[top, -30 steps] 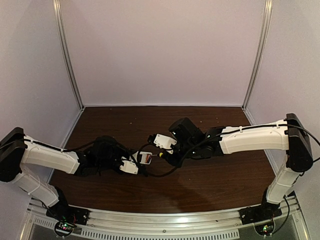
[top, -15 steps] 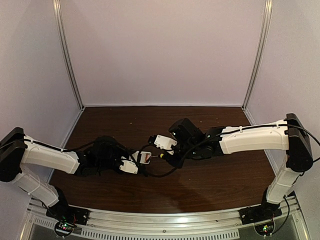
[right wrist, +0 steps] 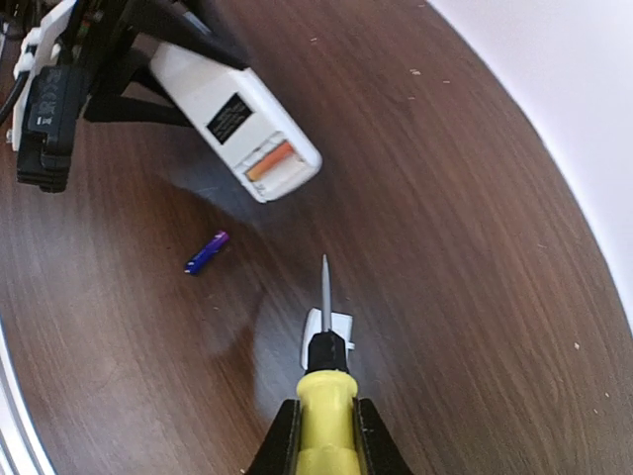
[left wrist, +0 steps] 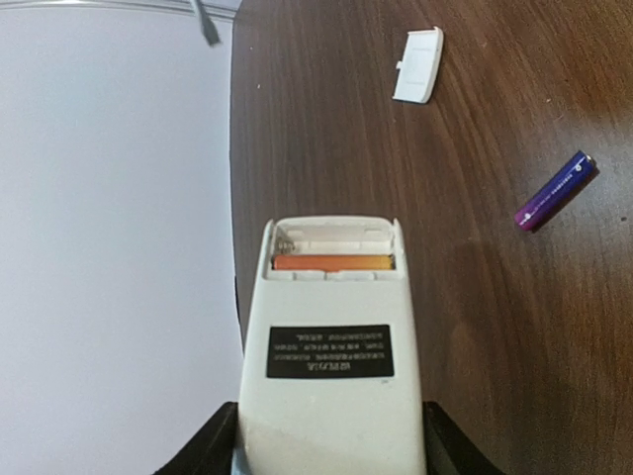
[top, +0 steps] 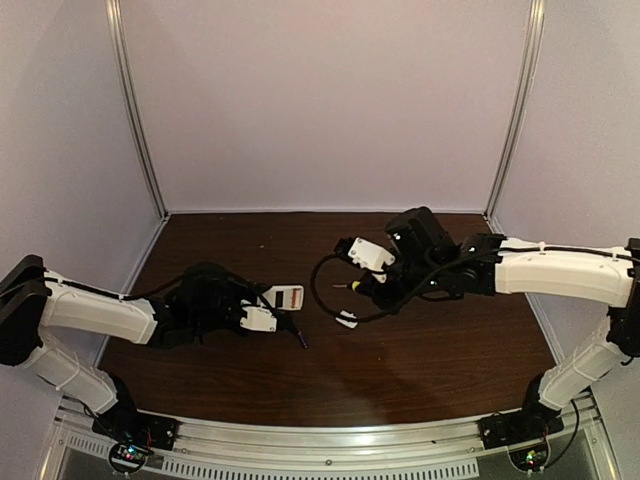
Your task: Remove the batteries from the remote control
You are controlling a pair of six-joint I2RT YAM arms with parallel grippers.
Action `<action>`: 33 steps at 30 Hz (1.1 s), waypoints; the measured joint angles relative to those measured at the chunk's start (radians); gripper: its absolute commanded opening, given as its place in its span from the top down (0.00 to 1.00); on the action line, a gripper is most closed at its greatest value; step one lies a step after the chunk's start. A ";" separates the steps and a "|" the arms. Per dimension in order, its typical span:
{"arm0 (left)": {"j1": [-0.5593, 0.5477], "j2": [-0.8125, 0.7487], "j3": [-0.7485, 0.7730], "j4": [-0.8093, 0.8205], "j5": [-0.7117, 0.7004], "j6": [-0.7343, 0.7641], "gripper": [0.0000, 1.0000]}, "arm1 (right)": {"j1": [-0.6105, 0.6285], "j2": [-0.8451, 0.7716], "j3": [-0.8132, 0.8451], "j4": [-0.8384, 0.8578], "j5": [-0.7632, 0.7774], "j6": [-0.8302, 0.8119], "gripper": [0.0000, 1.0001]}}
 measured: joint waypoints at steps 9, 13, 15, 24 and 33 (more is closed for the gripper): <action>0.024 -0.001 0.000 0.043 0.039 -0.079 1.00 | -0.078 -0.270 -0.198 0.069 0.015 0.109 1.00; 0.032 -0.014 0.000 0.047 0.083 -0.127 1.00 | -0.078 -0.299 -0.266 0.090 0.016 0.164 1.00; 0.034 -0.032 0.000 0.047 0.106 -0.148 1.00 | -0.078 -0.325 -0.293 0.111 0.016 0.186 1.00; 0.037 -0.074 0.017 0.034 0.177 -0.202 1.00 | -0.078 -0.474 -0.433 0.292 0.035 0.338 1.00; 0.037 -0.188 0.017 0.020 0.328 -0.281 1.00 | -0.078 -0.480 -0.407 0.308 0.050 0.473 1.00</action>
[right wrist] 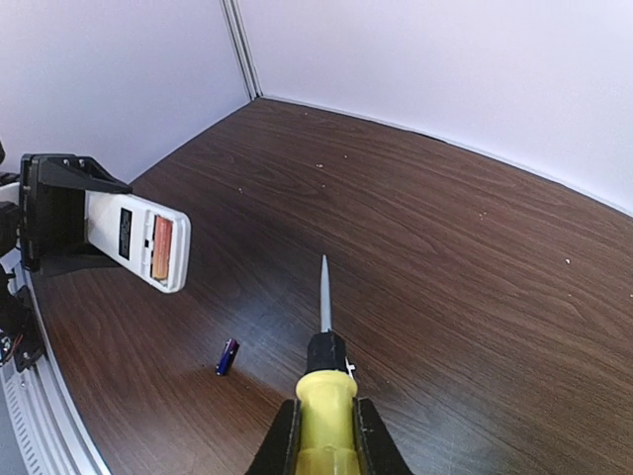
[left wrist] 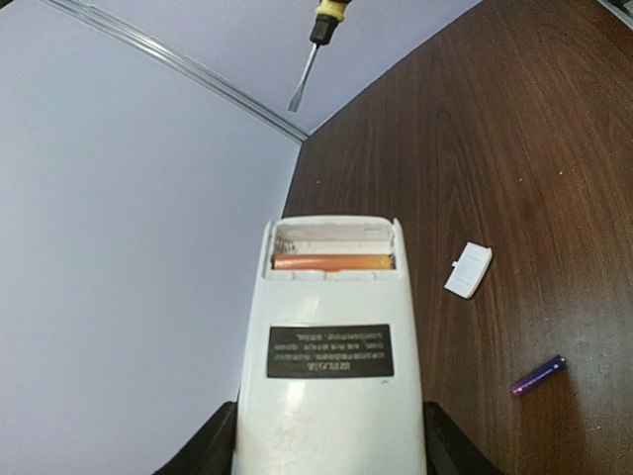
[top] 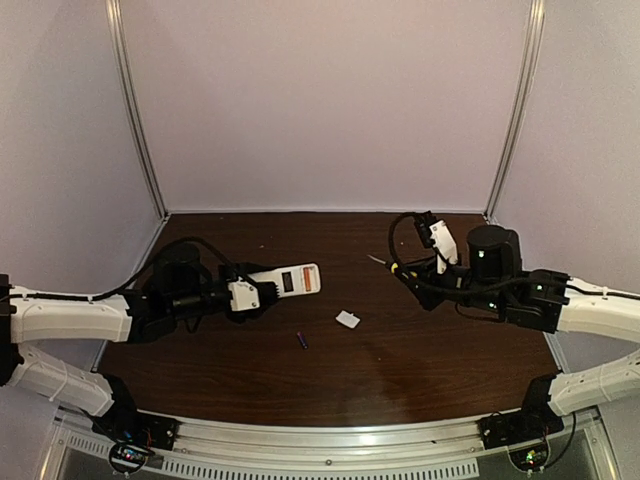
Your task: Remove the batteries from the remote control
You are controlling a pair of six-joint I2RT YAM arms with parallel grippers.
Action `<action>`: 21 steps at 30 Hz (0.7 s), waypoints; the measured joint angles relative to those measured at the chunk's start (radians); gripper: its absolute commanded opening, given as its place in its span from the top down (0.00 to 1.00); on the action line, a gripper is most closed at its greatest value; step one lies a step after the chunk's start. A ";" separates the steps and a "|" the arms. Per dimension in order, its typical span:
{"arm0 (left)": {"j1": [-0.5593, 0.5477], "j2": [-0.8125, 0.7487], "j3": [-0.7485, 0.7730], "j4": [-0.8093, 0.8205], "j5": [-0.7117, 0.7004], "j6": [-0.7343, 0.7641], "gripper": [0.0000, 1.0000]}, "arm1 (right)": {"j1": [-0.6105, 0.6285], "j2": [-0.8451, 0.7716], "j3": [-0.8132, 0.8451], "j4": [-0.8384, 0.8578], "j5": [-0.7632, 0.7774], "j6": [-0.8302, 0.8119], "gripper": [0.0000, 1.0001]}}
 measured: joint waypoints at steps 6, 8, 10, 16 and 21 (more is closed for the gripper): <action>0.000 0.002 0.001 -0.009 0.095 -0.068 1.00 | 0.000 -0.002 0.033 -0.012 -0.064 0.035 1.00; 0.000 0.013 0.008 -0.014 0.134 -0.094 1.00 | 0.000 -0.002 0.048 -0.034 -0.116 0.041 1.00; 0.000 0.031 0.018 -0.018 0.178 -0.116 1.00 | 0.000 -0.001 0.073 -0.062 -0.194 0.042 1.00; 0.000 0.063 0.019 -0.016 0.275 -0.170 1.00 | 0.000 0.002 0.146 -0.179 -0.360 0.055 1.00; 0.000 0.094 0.022 0.004 0.323 -0.204 1.00 | 0.000 0.002 0.159 -0.273 -0.434 0.095 1.00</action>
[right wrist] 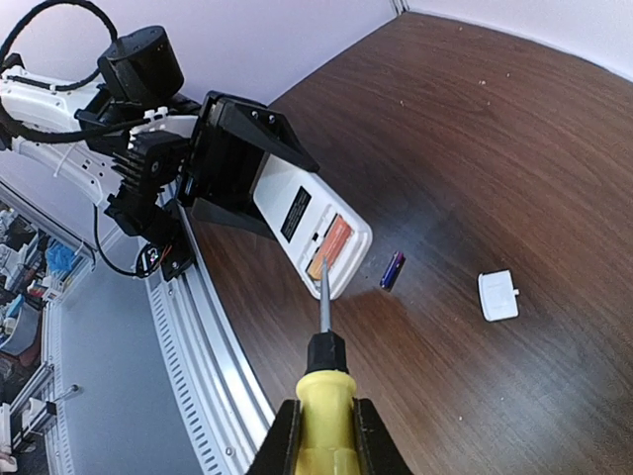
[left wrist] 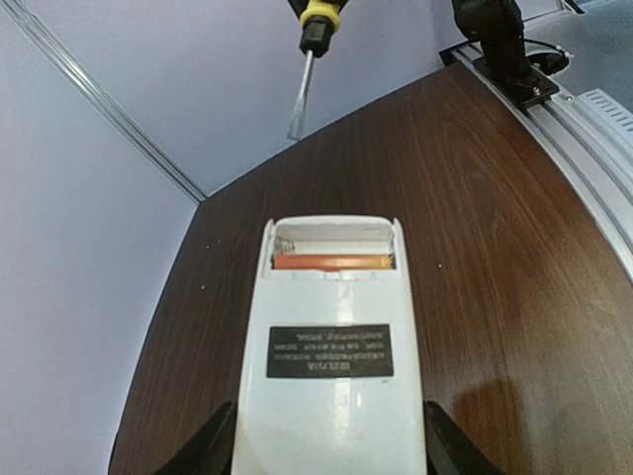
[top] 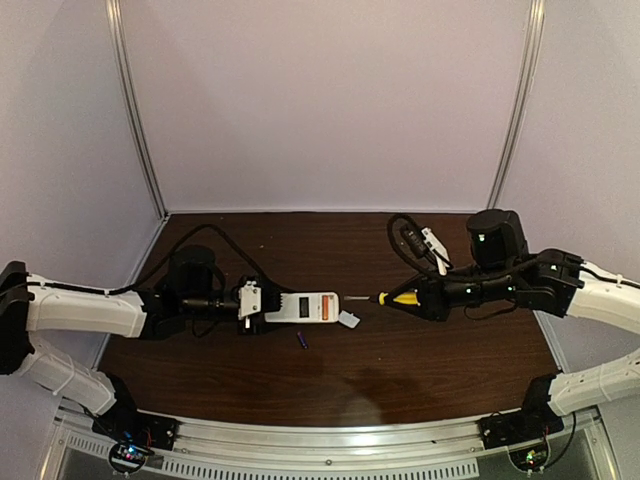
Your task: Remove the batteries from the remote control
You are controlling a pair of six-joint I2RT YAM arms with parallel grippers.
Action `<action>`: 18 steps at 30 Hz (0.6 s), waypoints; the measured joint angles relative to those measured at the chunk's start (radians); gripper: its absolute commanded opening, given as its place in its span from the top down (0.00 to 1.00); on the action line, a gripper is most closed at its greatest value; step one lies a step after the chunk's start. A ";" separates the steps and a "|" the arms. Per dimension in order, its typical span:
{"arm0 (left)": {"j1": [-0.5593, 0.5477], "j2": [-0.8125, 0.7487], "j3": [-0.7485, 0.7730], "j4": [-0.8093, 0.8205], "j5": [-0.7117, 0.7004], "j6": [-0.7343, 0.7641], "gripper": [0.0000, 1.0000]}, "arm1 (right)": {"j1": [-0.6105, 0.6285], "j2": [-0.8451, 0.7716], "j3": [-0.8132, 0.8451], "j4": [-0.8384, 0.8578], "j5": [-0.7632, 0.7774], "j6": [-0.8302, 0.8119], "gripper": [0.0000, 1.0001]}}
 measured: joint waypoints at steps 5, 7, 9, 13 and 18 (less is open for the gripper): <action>0.000 0.047 0.026 0.000 0.012 -0.040 1.00 | 0.000 0.033 0.023 -0.073 -0.034 0.042 1.00; 0.000 0.062 0.035 0.000 0.013 -0.061 1.00 | 0.000 0.049 0.031 -0.085 -0.042 0.058 1.00; 0.000 0.081 0.049 0.001 0.012 -0.083 1.00 | 0.000 0.066 0.032 -0.091 -0.058 0.078 1.00; -0.013 0.115 0.070 -0.001 -0.003 -0.107 1.00 | 0.000 0.094 0.044 -0.107 -0.070 0.103 1.00; -0.031 0.128 0.079 -0.003 -0.029 -0.114 1.00 | 0.000 0.147 0.083 -0.126 -0.070 0.124 1.00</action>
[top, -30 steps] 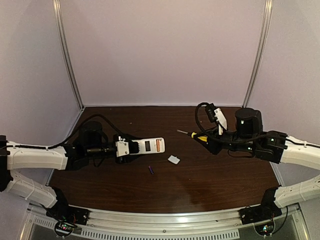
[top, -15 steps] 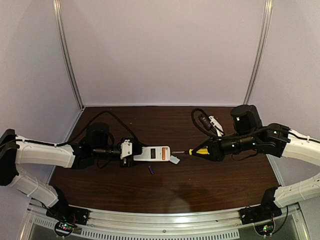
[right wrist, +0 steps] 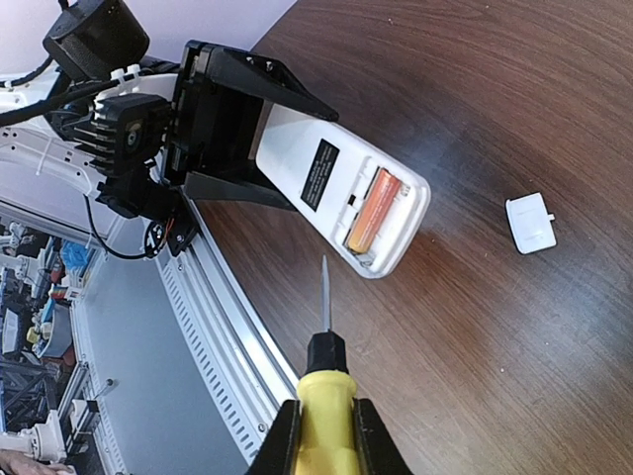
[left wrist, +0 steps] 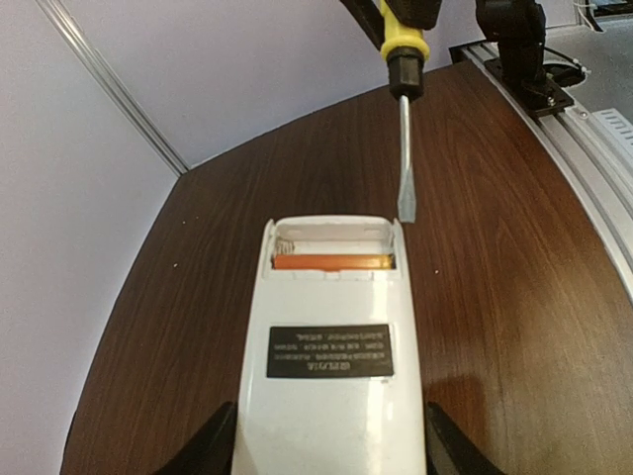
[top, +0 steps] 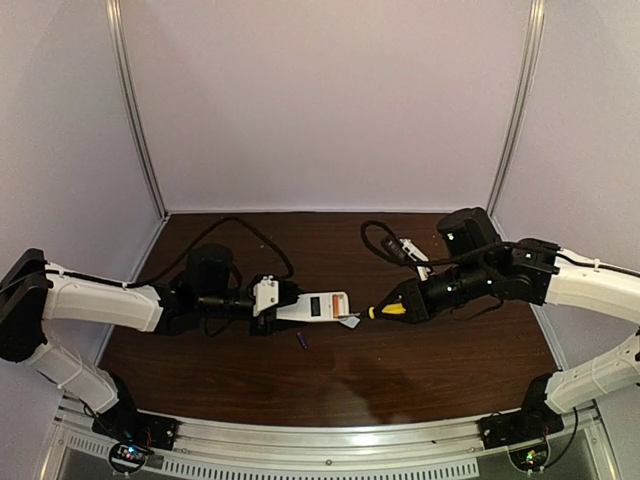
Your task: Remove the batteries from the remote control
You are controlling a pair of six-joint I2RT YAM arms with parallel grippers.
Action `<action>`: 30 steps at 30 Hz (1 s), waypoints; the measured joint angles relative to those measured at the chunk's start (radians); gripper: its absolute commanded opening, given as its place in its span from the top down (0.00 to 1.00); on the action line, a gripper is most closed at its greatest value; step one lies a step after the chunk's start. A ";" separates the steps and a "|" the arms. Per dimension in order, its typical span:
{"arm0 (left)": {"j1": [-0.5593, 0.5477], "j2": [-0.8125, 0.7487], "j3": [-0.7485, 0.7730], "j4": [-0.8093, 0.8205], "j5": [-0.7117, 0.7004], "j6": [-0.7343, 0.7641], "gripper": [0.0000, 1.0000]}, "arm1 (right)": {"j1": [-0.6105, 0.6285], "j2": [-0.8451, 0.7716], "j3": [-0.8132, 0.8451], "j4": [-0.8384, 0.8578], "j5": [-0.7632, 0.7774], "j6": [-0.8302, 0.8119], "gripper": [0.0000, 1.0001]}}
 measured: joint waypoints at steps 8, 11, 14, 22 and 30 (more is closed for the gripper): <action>-0.015 0.003 0.018 -0.006 -0.034 -0.001 1.00 | 0.000 0.019 0.022 -0.035 0.044 0.019 1.00; -0.019 0.003 0.020 -0.008 -0.044 -0.001 1.00 | 0.000 0.024 0.034 -0.044 0.062 0.022 1.00; -0.021 0.003 0.021 -0.011 -0.051 0.000 1.00 | 0.000 0.027 0.035 -0.045 0.077 0.022 1.00; -0.030 0.003 0.029 -0.014 -0.058 0.000 1.00 | -0.002 0.031 0.039 -0.046 0.105 0.022 1.00; -0.032 0.003 0.029 -0.027 -0.062 0.000 1.00 | -0.002 0.048 0.039 -0.037 0.105 0.023 1.00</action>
